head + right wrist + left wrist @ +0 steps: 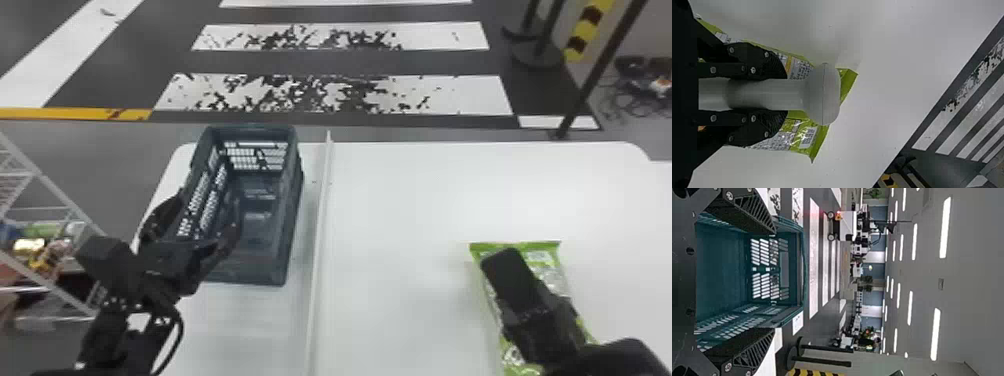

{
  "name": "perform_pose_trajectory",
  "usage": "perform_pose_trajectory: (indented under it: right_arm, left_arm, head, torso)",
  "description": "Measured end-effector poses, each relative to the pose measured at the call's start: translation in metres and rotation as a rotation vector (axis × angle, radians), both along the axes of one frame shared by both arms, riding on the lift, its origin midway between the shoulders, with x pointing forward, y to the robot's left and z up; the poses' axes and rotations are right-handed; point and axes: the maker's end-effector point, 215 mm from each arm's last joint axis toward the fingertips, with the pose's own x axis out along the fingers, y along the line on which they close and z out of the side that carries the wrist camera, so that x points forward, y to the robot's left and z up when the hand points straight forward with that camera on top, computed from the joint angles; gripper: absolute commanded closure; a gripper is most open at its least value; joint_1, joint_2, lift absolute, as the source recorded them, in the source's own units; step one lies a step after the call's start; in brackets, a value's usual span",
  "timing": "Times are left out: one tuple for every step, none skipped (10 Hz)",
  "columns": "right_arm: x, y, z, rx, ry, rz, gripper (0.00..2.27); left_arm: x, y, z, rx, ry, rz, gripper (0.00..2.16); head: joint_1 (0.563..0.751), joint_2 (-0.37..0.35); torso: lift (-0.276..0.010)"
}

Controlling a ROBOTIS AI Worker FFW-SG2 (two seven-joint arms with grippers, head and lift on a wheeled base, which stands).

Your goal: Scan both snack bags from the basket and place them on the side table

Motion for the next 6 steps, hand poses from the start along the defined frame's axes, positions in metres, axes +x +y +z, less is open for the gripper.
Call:
perform_pose_trajectory:
  right_arm:
    - [0.001, 0.003, 0.005, 0.010, -0.011, 0.002, 2.26]
    - [0.003, 0.006, 0.013, 0.025, -0.026, 0.004, 2.26]
    - [0.006, 0.006, 0.020, 0.034, -0.041, -0.001, 2.26]
    - [0.010, -0.005, 0.028, 0.036, -0.059, -0.023, 2.26]
    - [0.015, -0.025, 0.031, 0.043, -0.068, -0.064, 2.26]
    - [0.017, -0.053, 0.032, 0.058, -0.072, -0.121, 2.26]
  left_arm:
    - [0.000, 0.000, 0.000, 0.000, 0.001, 0.000, 0.12]
    - [-0.001, 0.000, -0.001, 0.000, 0.002, 0.000, 0.12]
    - [-0.001, 0.001, -0.001, 0.000, 0.002, 0.001, 0.13]
    - [-0.002, 0.001, 0.000, 0.001, 0.002, 0.002, 0.13]
    - [-0.002, 0.001, 0.000, 0.002, 0.002, 0.002, 0.13]
    - [-0.002, 0.002, -0.001, 0.002, 0.003, 0.002, 0.13]
  head:
    - [0.695, 0.088]
    - [0.695, 0.091]
    - [0.695, 0.095]
    - [0.695, 0.088]
    - [0.695, 0.064]
    - [0.695, 0.022]
  torso:
    - [-0.075]
    - [-0.075]
    - [-0.075]
    - [-0.075]
    - [-0.075]
    - [-0.075]
